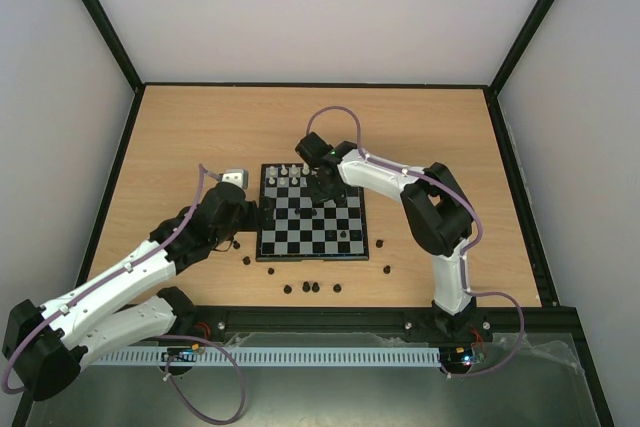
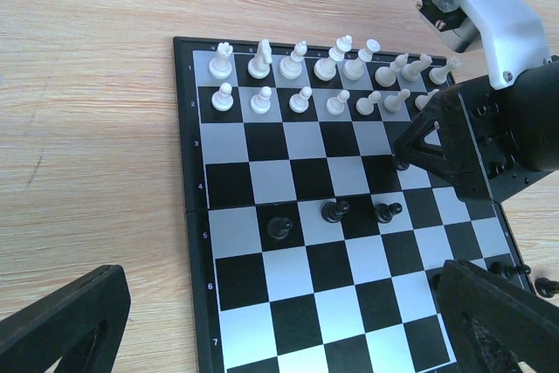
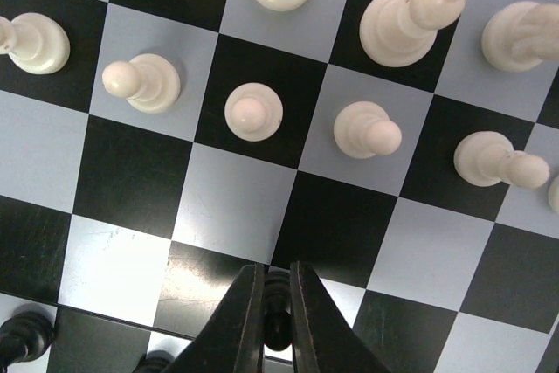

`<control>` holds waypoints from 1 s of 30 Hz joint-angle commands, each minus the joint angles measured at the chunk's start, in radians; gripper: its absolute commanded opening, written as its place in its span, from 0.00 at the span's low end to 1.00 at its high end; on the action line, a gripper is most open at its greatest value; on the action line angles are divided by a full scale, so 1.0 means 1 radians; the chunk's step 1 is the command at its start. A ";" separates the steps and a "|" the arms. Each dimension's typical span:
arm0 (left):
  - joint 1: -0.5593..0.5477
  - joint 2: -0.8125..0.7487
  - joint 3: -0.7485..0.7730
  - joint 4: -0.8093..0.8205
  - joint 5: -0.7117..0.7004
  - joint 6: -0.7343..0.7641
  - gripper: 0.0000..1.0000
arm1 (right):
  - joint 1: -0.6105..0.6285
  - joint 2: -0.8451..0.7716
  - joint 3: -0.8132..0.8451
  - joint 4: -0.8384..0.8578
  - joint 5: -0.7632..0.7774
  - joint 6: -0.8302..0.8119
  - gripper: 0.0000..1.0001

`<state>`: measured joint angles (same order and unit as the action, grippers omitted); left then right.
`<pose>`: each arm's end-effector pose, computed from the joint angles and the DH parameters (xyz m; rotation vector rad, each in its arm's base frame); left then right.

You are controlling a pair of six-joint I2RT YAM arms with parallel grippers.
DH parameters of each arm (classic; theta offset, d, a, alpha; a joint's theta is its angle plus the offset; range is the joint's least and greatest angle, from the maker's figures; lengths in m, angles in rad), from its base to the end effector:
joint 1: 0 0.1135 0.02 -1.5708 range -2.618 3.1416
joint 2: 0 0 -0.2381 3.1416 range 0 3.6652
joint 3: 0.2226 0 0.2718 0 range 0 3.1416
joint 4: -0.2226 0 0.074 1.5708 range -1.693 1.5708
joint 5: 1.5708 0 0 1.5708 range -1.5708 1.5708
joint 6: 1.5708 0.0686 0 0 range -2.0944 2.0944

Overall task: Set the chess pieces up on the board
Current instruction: Pick up the chess piece from the chessboard, then place the chess piece on the chessboard.

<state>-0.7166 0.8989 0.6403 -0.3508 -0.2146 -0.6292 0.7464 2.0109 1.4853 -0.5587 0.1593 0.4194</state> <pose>0.2049 -0.1591 0.2093 -0.0275 2.2143 -0.5324 0.3356 0.2956 0.1225 -0.3786 2.6171 0.1850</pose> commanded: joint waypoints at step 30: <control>0.005 0.047 0.053 -0.019 -0.016 0.011 0.99 | 0.166 -0.291 -0.228 -0.090 -0.014 0.035 0.06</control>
<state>-0.7166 0.9569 0.6579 -0.3515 -0.2119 -0.6174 0.8886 1.7309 1.2682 -0.5861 0.1543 0.4370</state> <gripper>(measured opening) 0.993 0.059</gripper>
